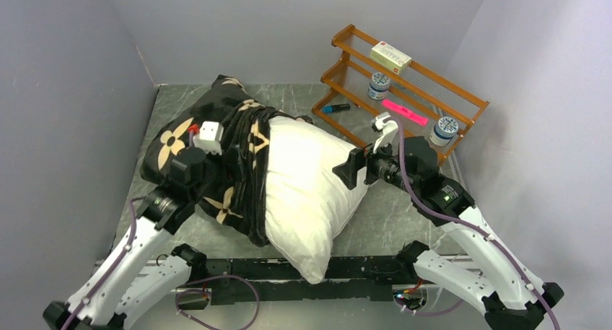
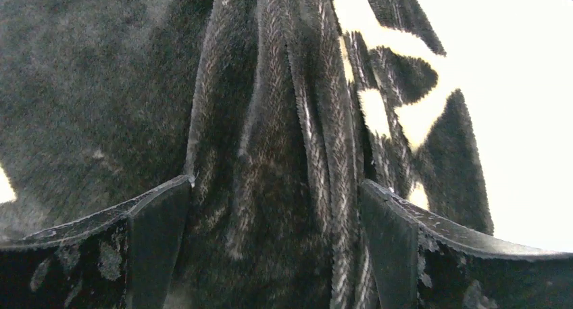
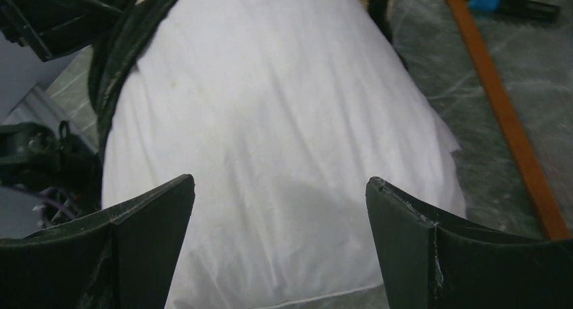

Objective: Remove the pillowcase from the pillow
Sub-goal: Remove the pillow from the pillowcase.

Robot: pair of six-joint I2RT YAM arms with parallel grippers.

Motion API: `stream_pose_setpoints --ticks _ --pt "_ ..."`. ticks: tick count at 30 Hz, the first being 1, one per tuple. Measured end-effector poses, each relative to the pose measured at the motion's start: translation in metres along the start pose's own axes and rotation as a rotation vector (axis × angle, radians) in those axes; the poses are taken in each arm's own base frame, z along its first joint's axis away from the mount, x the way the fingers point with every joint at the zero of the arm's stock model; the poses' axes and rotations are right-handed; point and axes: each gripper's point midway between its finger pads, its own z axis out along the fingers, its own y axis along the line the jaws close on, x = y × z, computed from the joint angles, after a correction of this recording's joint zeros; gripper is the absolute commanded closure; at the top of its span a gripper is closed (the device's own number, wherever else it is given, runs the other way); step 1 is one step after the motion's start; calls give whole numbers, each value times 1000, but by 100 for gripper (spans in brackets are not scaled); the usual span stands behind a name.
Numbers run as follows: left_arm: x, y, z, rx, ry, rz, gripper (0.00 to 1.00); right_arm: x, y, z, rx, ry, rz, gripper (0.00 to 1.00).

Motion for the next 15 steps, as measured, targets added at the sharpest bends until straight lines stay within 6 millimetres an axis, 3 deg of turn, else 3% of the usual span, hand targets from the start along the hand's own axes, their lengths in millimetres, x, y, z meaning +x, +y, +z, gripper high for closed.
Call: stream_pose_setpoints --ticks 7,15 --pt "4 5 -34 40 -130 -65 3 18 52 19 -157 65 -71 0" --pt "21 0 -13 53 -60 -59 3 65 131 24 -298 153 -253 0"
